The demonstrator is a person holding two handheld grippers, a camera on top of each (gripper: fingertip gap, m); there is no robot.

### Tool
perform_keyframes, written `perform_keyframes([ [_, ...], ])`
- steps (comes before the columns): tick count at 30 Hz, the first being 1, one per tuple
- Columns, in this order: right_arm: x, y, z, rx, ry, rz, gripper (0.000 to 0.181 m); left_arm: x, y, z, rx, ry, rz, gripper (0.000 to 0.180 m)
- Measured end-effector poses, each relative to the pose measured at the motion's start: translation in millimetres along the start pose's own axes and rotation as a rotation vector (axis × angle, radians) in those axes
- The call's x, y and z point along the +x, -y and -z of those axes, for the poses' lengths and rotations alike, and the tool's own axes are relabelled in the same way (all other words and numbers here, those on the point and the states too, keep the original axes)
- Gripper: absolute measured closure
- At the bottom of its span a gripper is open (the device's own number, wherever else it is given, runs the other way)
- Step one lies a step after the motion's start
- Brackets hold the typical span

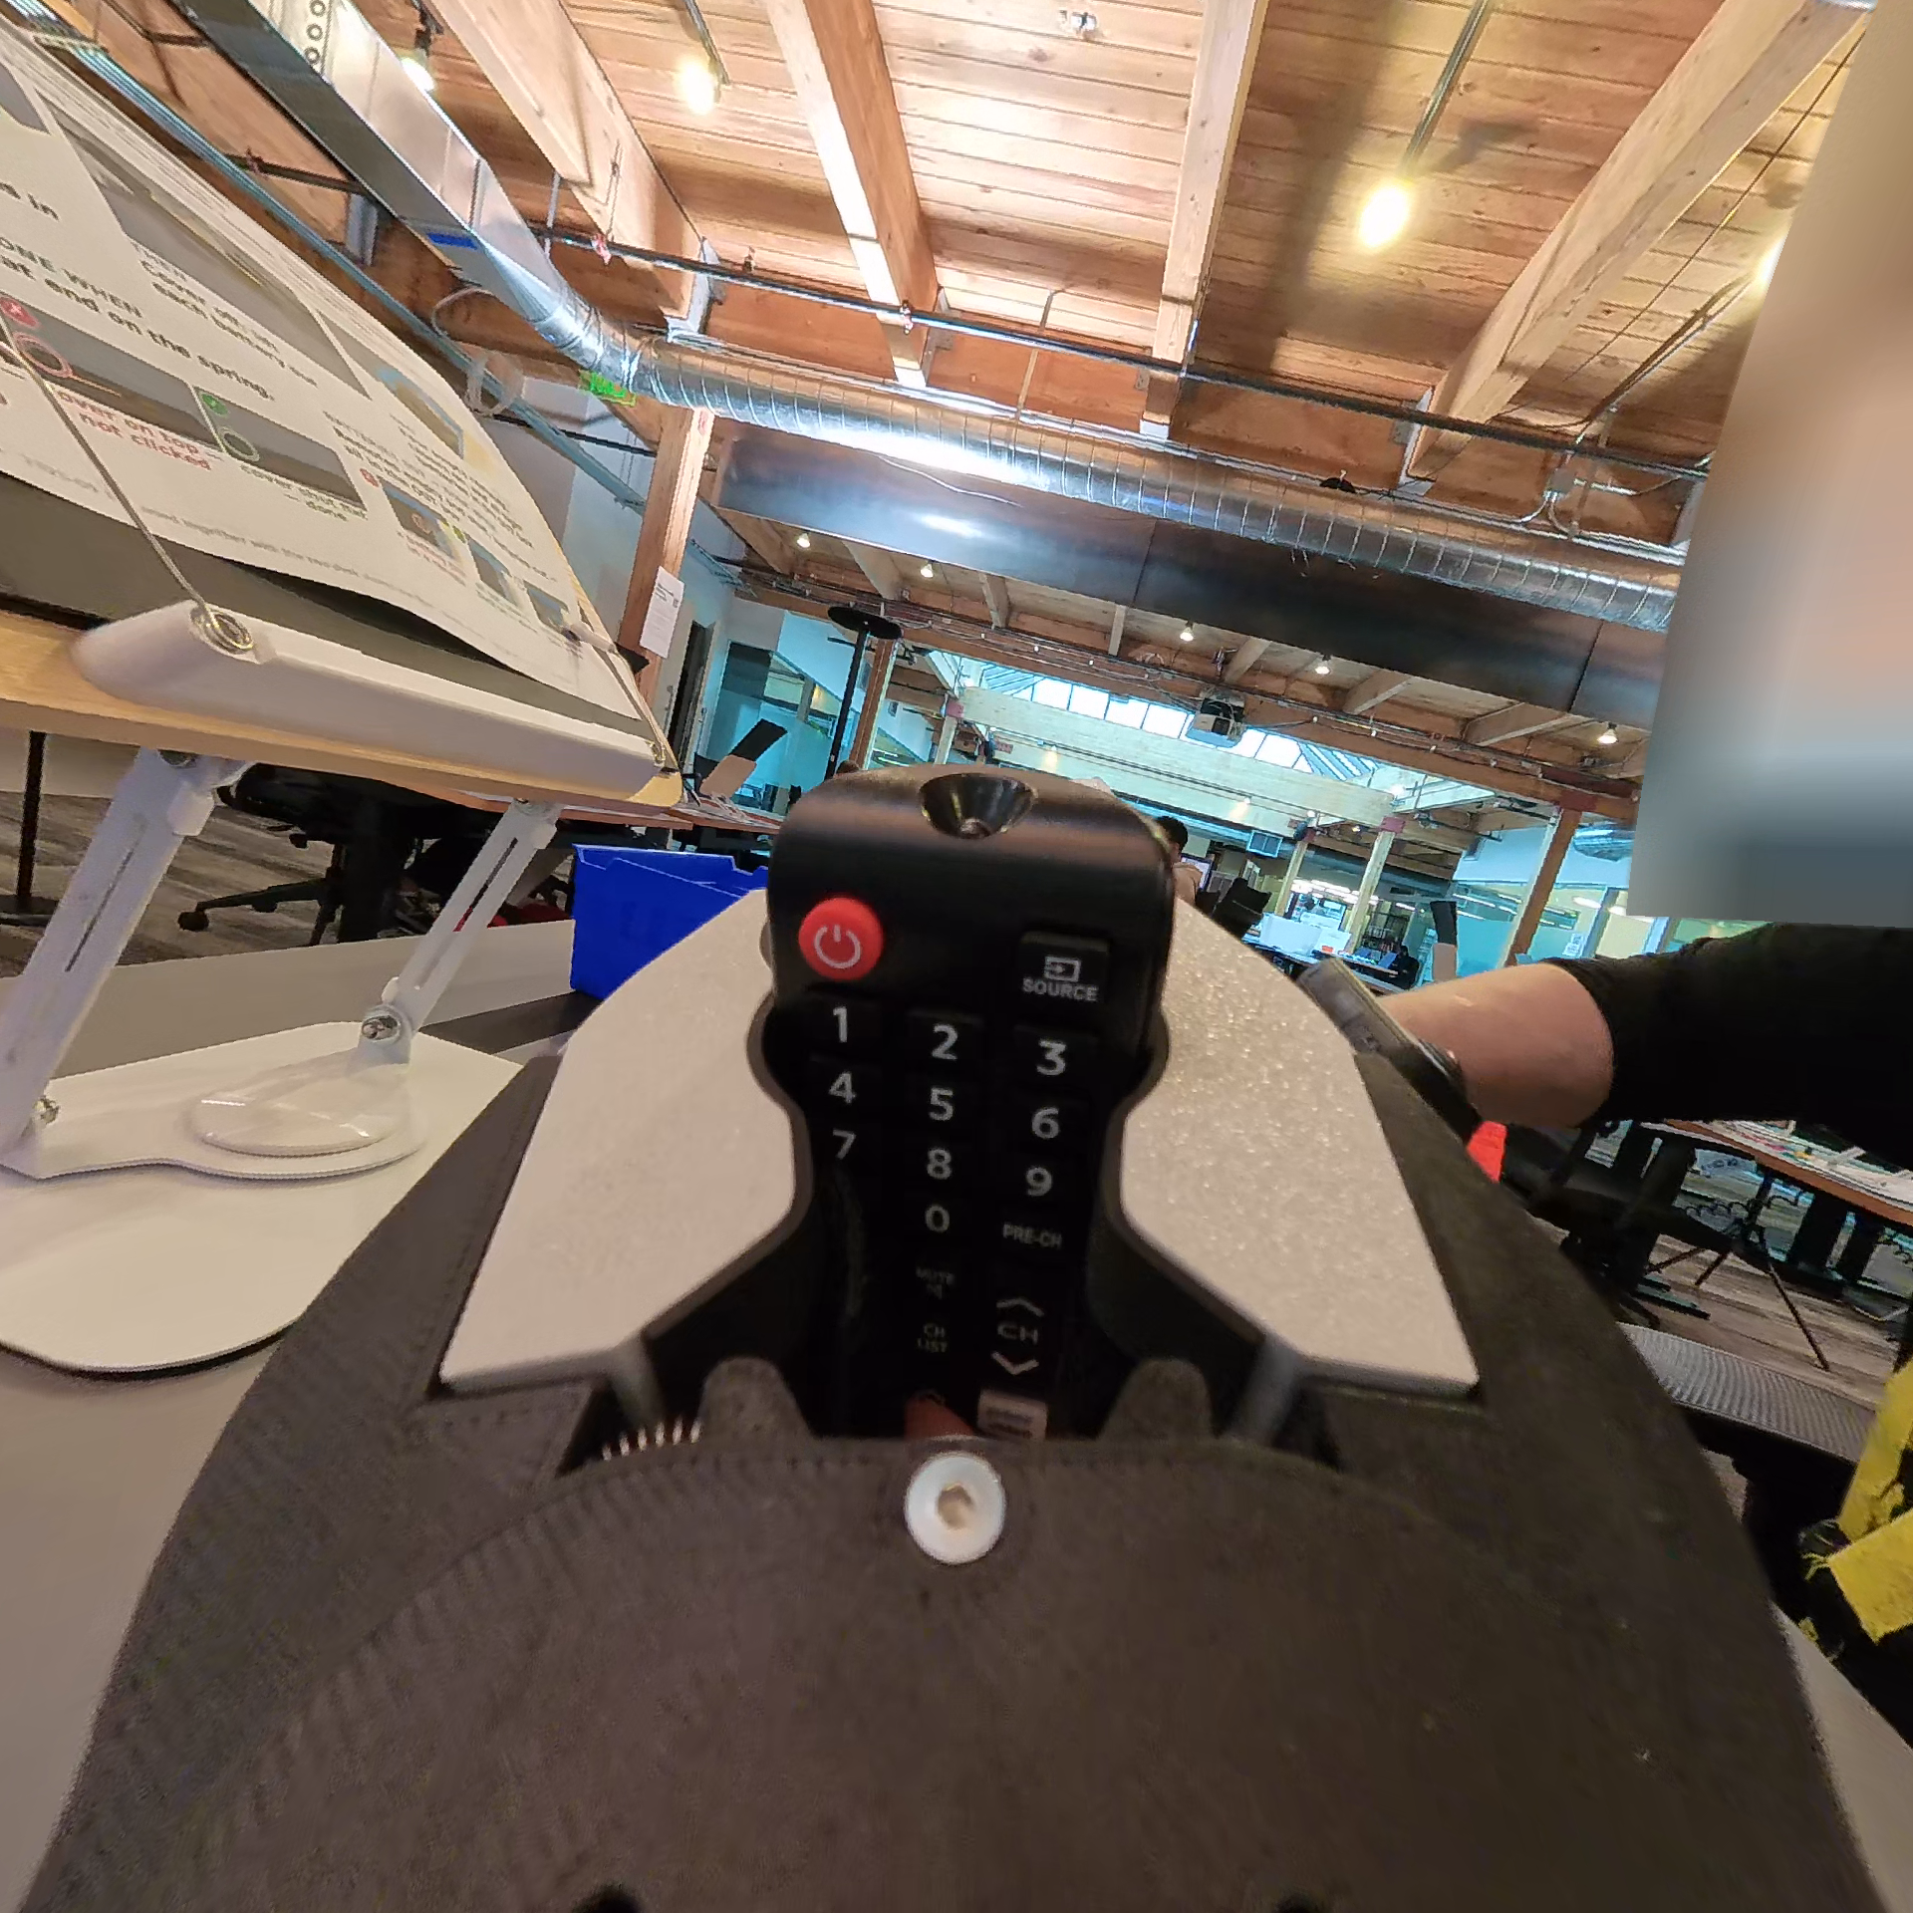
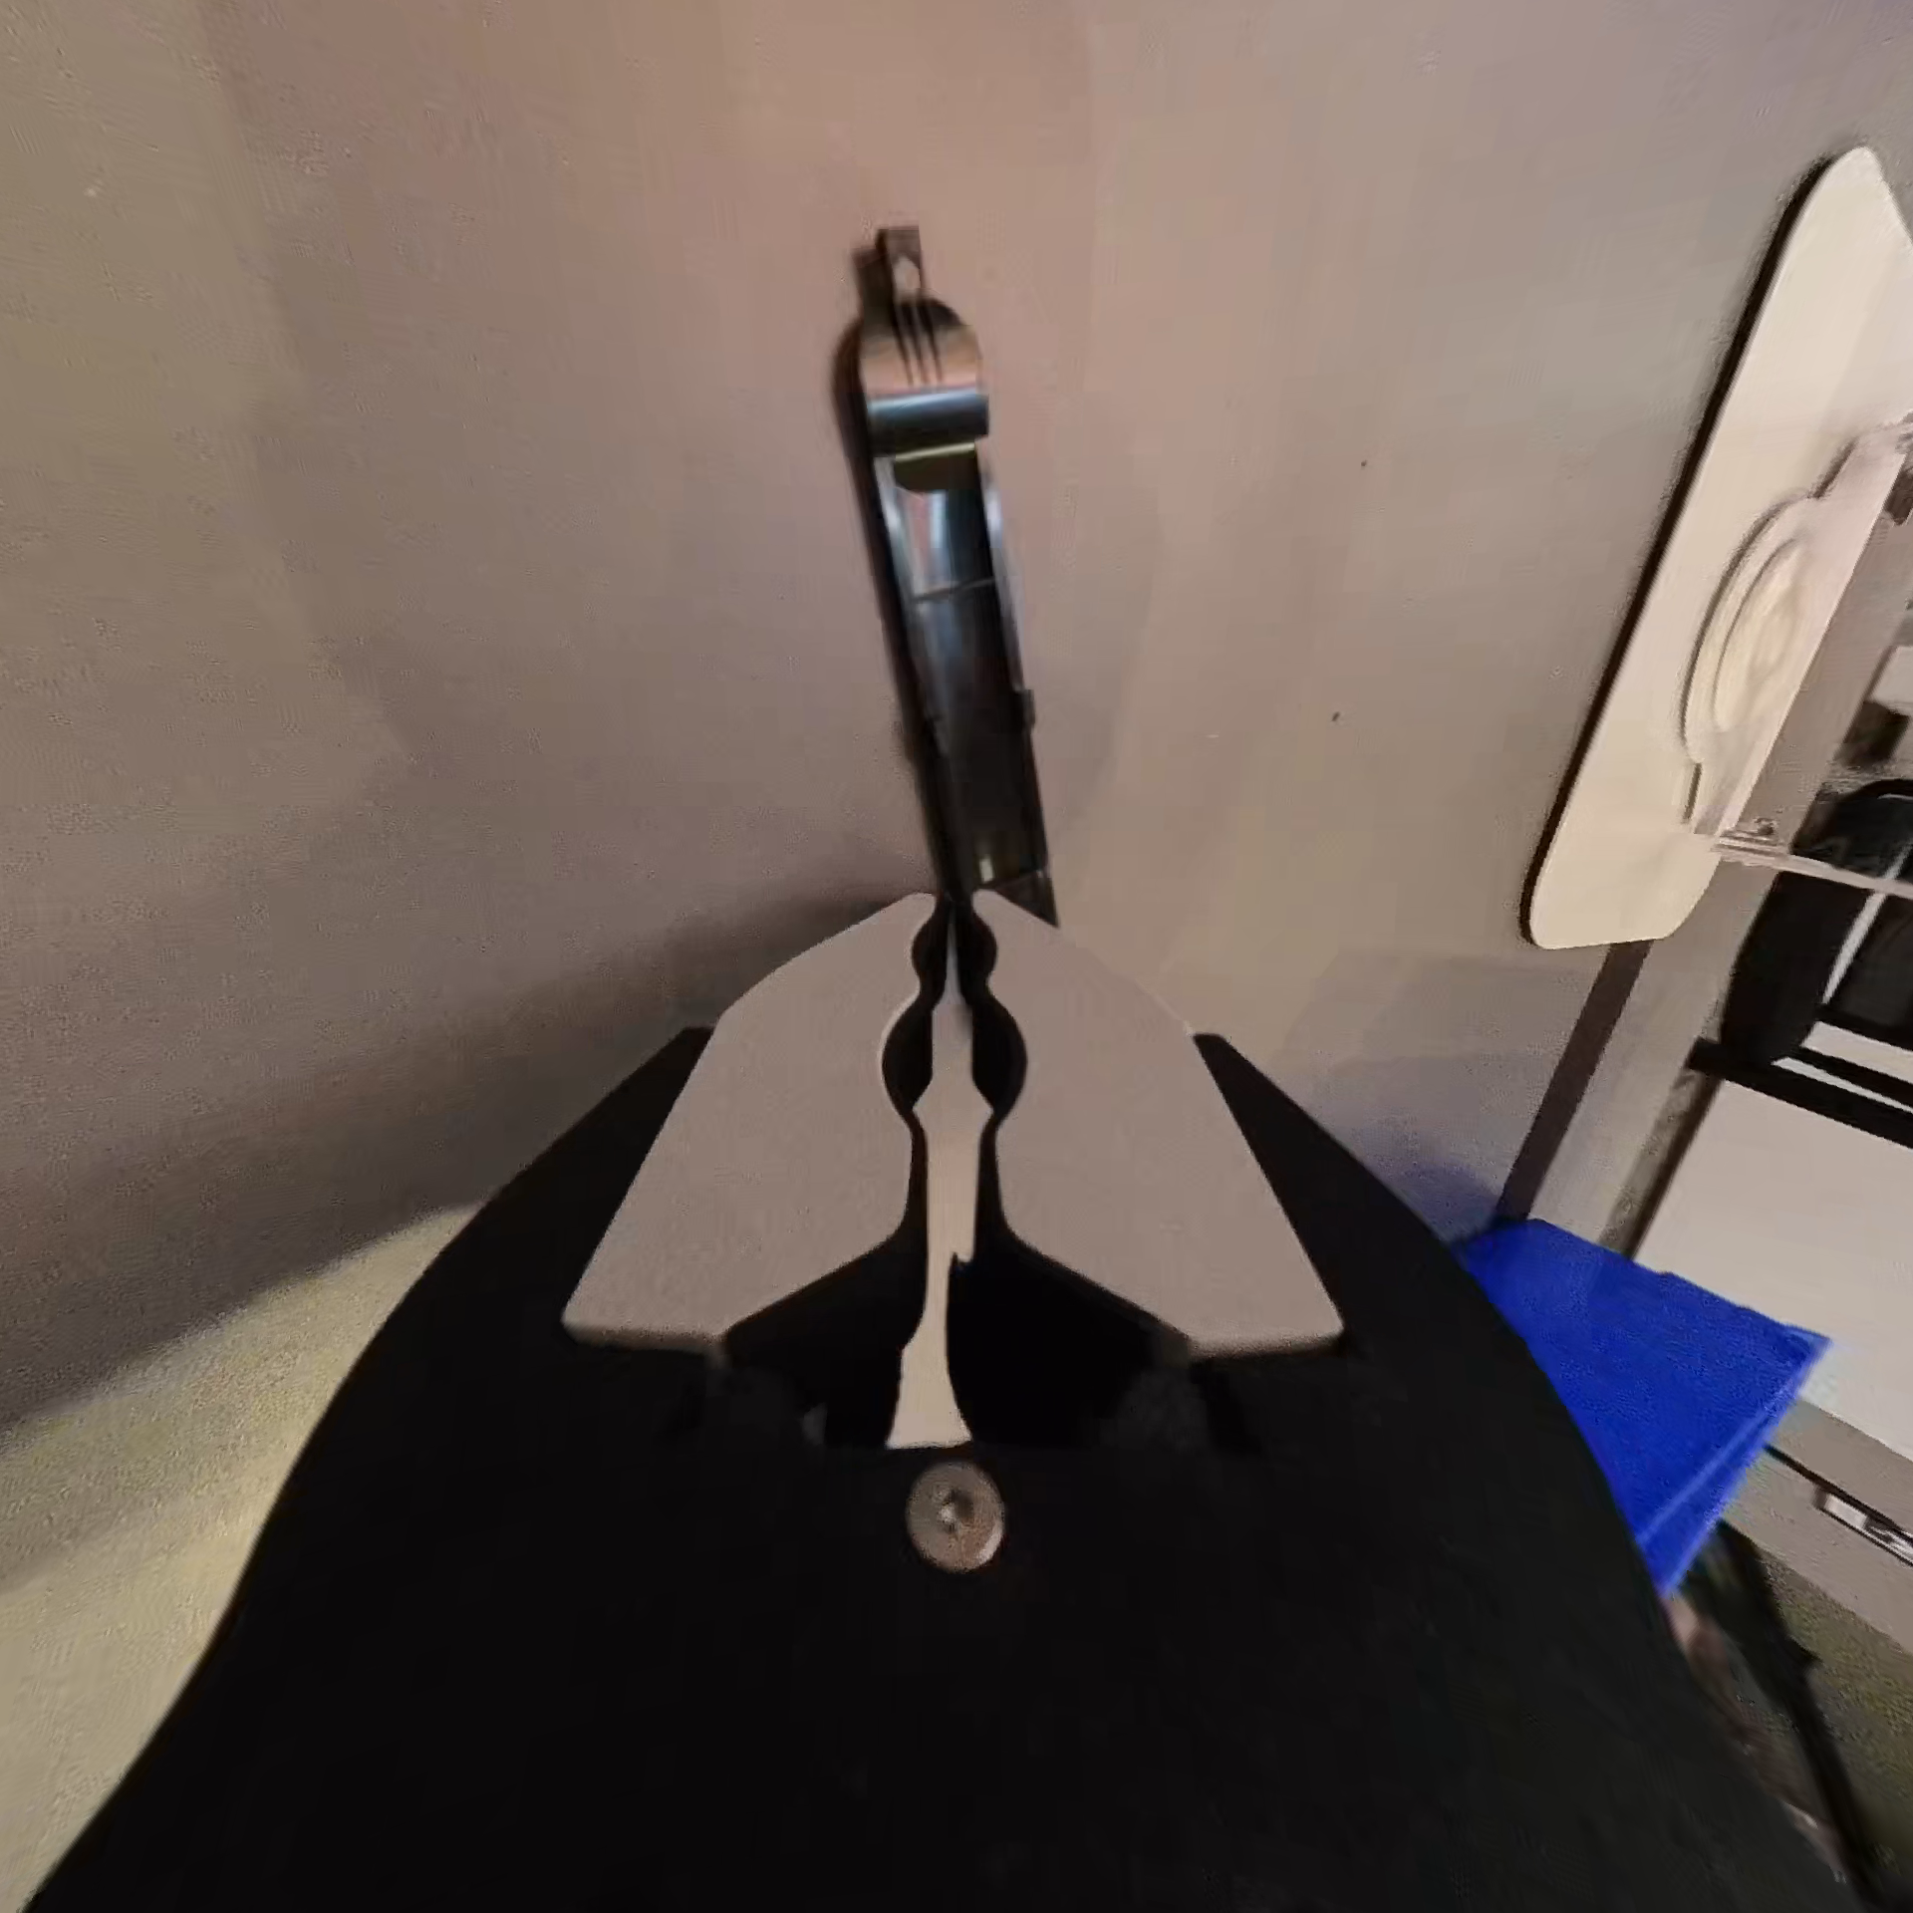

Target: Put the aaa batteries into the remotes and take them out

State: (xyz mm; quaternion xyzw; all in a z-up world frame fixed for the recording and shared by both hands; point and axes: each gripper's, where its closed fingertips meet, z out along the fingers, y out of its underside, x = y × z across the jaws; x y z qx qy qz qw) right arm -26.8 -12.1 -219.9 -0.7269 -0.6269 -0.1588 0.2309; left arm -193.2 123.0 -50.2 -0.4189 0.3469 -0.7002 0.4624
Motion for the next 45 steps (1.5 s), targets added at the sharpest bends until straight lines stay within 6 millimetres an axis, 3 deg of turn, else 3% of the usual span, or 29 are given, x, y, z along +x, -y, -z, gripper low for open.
perform_keyframes([
  [4, 11, 7, 5, 0.063, 0.055, -0.062, 0.141, -2, 0, 1, -0.001, 0.004, 0.002, 0.12],
  [7, 10, 4, -1, 0.048, 0.105, -0.02, 0.153, -2, -1, 1, -0.003, 0.002, 0.002, 0.12],
  [9, 5, 4, -4, 0.051, 0.16, -0.003, 0.174, -2, -2, 1, -0.006, 0.004, 0.0, 0.12],
  [12, 5, 5, -6, 0.079, 0.183, -0.006, 0.178, -3, -1, 2, -0.004, 0.008, -0.001, 0.12],
  [14, 7, 6, -6, 0.076, 0.188, -0.002, 0.177, -4, -1, 2, -0.003, 0.008, 0.0, 0.12],
  [15, 5, 5, -4, 0.066, 0.222, 0.001, 0.171, -4, -1, 2, -0.003, 0.008, 0.0, 0.12],
  [16, 7, 8, -2, 0.073, 0.236, -0.02, 0.153, -4, -1, 2, -0.004, 0.009, -0.002, 0.12],
  [17, 10, 10, -1, 0.077, 0.239, -0.027, 0.151, -4, -1, 2, -0.004, 0.009, -0.001, 0.12],
  [26, 4, 12, -7, 0.072, 0.319, 0.021, 0.177, -6, 1, 4, 0.003, 0.017, -0.006, 0.12],
  [32, 3, 14, -6, 0.073, 0.398, -0.001, 0.176, -6, 1, 3, 0.004, 0.014, -0.005, 0.12],
  [35, 6, 13, -5, 0.05, 0.391, 0.024, 0.161, -5, 3, 3, 0.005, 0.013, -0.009, 0.12],
  [39, 8, 15, -5, 0.046, 0.351, 0.036, 0.156, -6, 4, 5, 0.01, 0.017, -0.01, 0.12],
  [45, 11, 15, -7, 0.062, 0.368, 0.0, 0.158, -6, 2, 4, 0.004, 0.015, -0.011, 0.12],
])
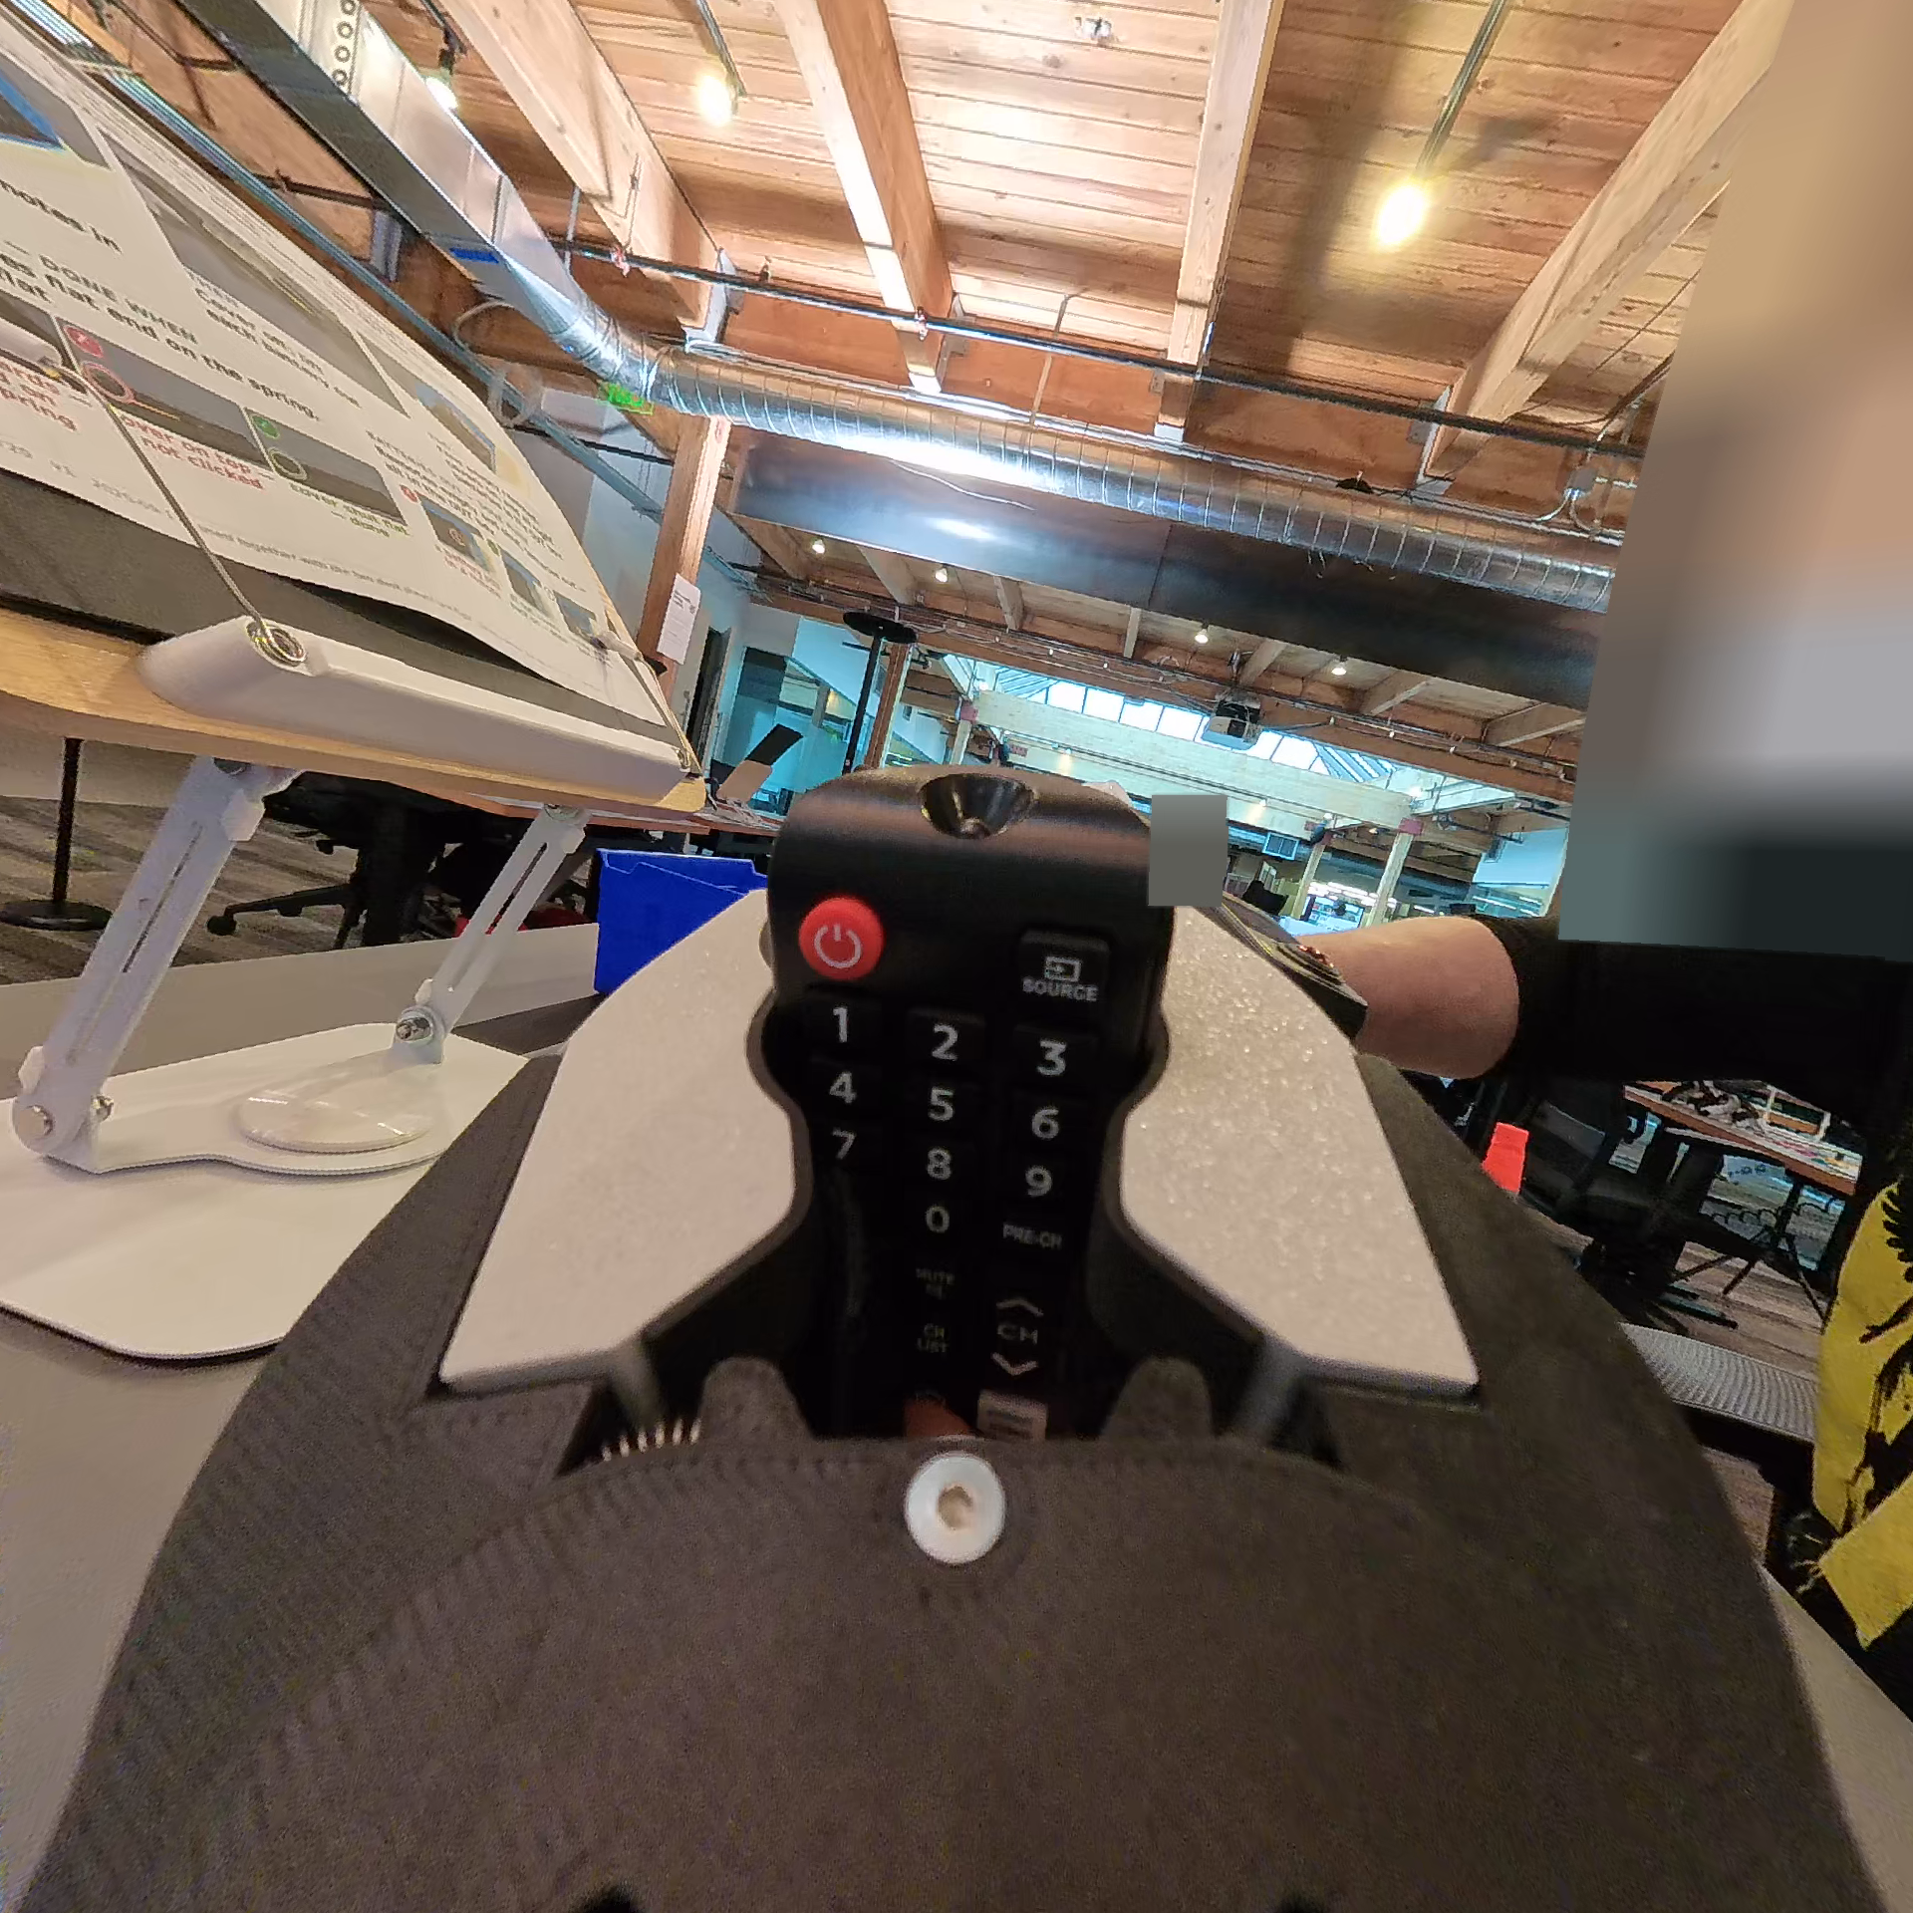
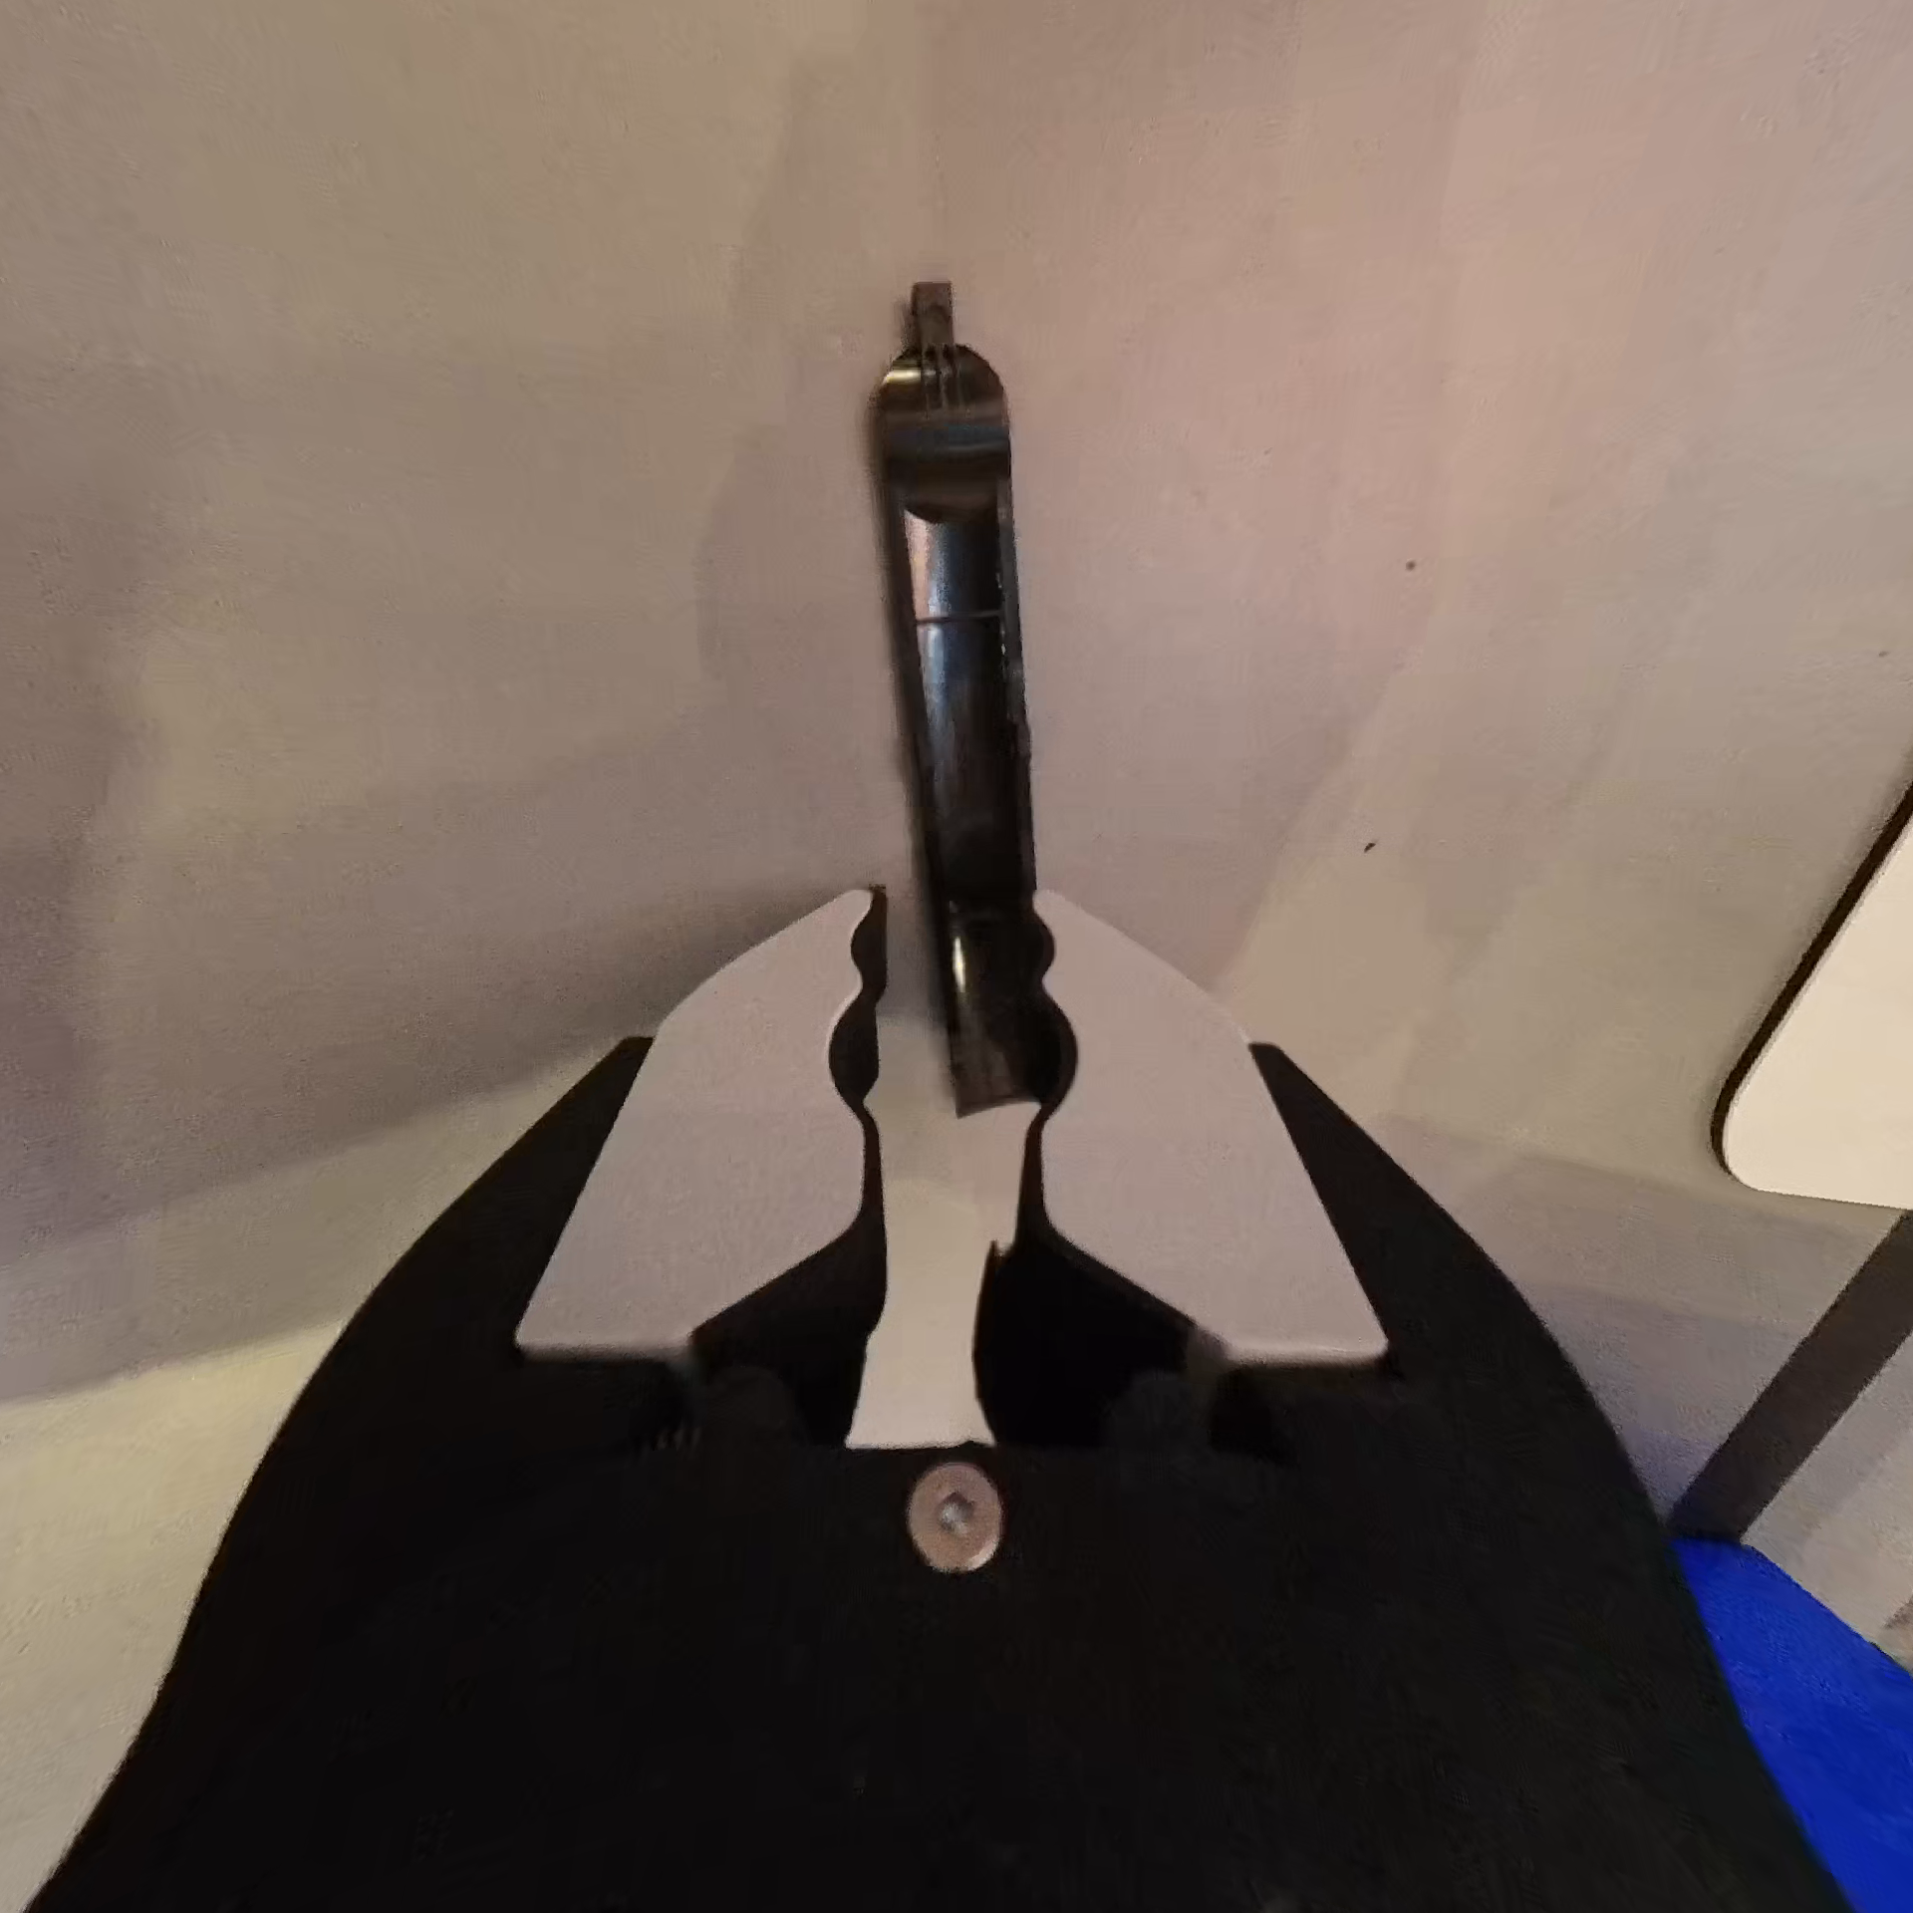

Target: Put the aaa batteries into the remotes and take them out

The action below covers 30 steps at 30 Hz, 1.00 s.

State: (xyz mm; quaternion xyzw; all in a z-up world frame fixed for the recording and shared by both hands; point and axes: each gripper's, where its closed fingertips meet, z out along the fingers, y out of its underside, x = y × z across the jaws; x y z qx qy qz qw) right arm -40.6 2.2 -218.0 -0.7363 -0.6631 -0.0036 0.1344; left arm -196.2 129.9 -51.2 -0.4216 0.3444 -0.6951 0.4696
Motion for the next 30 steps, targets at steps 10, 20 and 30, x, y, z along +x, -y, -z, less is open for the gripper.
perform_keyframes([
  [10, -5, 3, -1, 0.005, 0.156, -0.012, 0.171, 0, 1, 0, 0.002, 0.0, -0.001, 0.12],
  [20, -15, 14, 12, 0.06, 0.378, -0.041, 0.181, -1, 3, 2, 0.008, 0.002, -0.004, 0.12],
  [30, -15, 14, 14, 0.106, 0.769, -0.284, 0.176, 1, 2, 0, 0.0, -0.009, -0.004, 0.12],
])
